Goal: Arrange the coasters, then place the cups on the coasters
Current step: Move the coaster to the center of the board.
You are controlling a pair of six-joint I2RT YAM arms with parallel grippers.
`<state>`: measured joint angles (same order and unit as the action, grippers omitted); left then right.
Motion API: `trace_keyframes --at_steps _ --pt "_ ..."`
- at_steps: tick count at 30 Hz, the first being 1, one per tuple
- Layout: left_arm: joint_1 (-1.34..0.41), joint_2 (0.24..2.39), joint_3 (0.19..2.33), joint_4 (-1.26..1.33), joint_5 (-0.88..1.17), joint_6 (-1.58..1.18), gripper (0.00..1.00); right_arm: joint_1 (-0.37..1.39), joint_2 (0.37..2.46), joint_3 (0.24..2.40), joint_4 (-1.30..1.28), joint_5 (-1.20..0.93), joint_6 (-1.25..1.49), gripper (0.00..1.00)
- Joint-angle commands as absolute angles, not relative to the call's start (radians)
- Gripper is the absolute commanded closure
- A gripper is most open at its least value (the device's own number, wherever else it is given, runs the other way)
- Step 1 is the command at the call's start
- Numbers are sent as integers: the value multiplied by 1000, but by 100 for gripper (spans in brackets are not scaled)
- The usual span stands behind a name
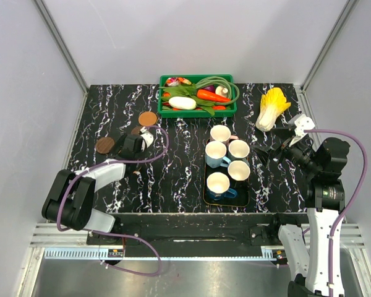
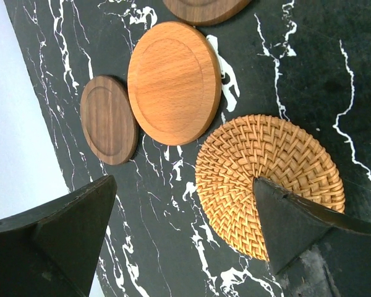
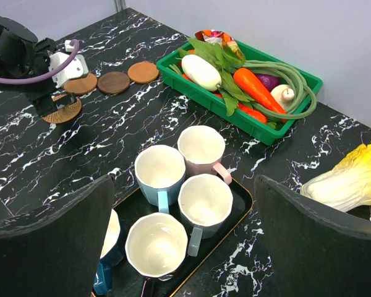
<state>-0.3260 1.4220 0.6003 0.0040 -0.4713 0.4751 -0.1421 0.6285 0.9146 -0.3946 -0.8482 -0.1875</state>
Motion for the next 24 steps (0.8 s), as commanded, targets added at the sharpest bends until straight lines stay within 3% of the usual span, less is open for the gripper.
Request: trace_keyframes --at_steps 1,13,24 --pt "-298 1387 581 74 -474 423 1 -140 630 920 -382 -841 -198 0" --pt "-249 1235 532 120 -426 399 1 -140 627 920 -382 -841 -198 0" --pt "-166 1354 615 103 -518 393 1 -140 627 920 -382 -842 -198 0"
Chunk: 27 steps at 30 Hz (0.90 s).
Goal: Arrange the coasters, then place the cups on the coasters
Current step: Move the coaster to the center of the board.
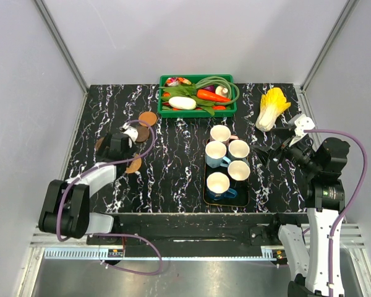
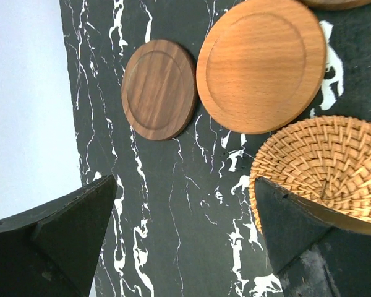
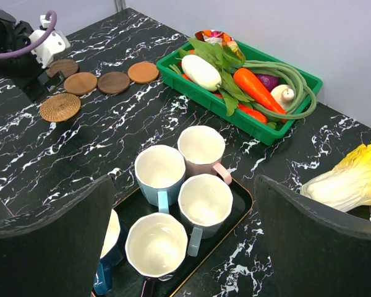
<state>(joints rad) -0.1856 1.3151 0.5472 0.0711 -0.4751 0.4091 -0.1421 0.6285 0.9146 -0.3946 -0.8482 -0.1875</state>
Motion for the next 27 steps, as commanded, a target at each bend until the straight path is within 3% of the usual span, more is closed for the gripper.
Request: trace_keyframes --at_steps 1,27 --pt "-157 1365 630 94 -526 396 1 -140 627 919 -380 -842 -196 0" --pt "41 1727 948 -25 -607 411 1 -140 634 914 -382 -838 -212 0"
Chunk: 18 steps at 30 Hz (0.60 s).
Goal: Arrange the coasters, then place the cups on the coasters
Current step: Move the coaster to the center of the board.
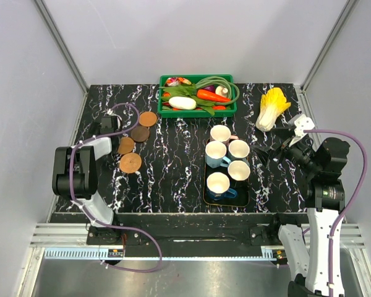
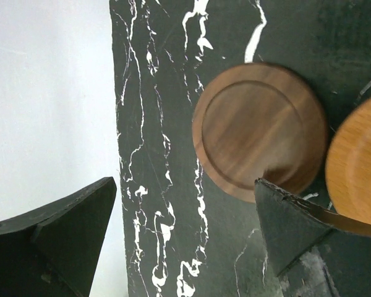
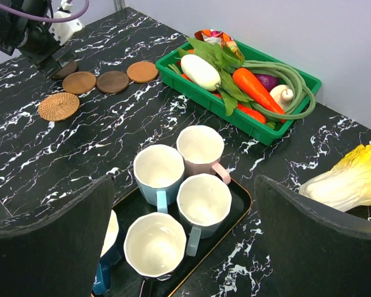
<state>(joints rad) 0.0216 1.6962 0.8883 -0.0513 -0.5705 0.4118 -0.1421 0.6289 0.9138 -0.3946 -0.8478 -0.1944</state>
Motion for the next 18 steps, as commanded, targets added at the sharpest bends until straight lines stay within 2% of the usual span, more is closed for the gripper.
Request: trace_keyframes --at_steps 1,18 --pt "41 1738 954 -25 -609 413 1 -140 637 914 -382 -838 -212 0" --pt "38 1983 1279 -188 -623 410 1 -140 650 914 -382 -833 -212 0"
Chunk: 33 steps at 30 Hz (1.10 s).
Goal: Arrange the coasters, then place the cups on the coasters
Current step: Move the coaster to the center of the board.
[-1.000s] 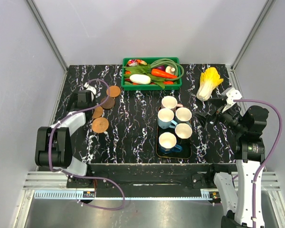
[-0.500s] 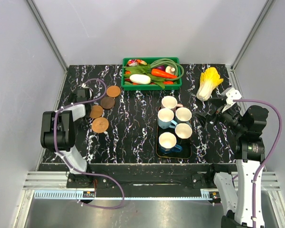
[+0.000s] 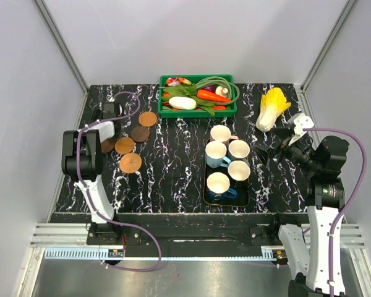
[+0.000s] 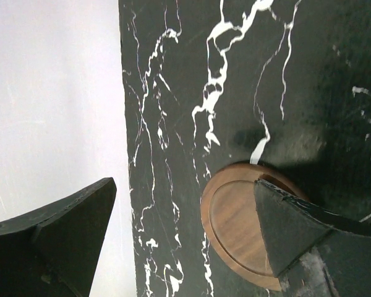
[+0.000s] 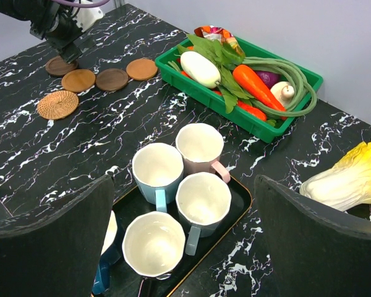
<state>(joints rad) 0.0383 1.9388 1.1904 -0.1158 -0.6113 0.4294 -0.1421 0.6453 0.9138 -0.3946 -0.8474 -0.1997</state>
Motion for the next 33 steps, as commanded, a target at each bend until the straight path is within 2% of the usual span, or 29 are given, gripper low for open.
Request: trace_keyframes --at_steps 1,8,13,24,28,33 --pt "38 1990 1299 -210 -620 400 1 -140 649 913 -382 -831 -213 0" --pt "28 1990 1295 -209 -646 370 1 -140 652 911 -382 -834 -216 0" --pt "18 1895 1246 -212 -617 342 1 -140 647 911 -382 -830 -219 0" --pt "21 1556 1152 -394 -229 262 1 -140 638 911 -382 -828 -218 0" --pt "31 1560 1158 -394 -183 236 1 -140 637 913 -382 -831 -216 0" --pt "63 1664 1270 -466 -118 146 1 -140 634 911 -382 -830 -216 0"
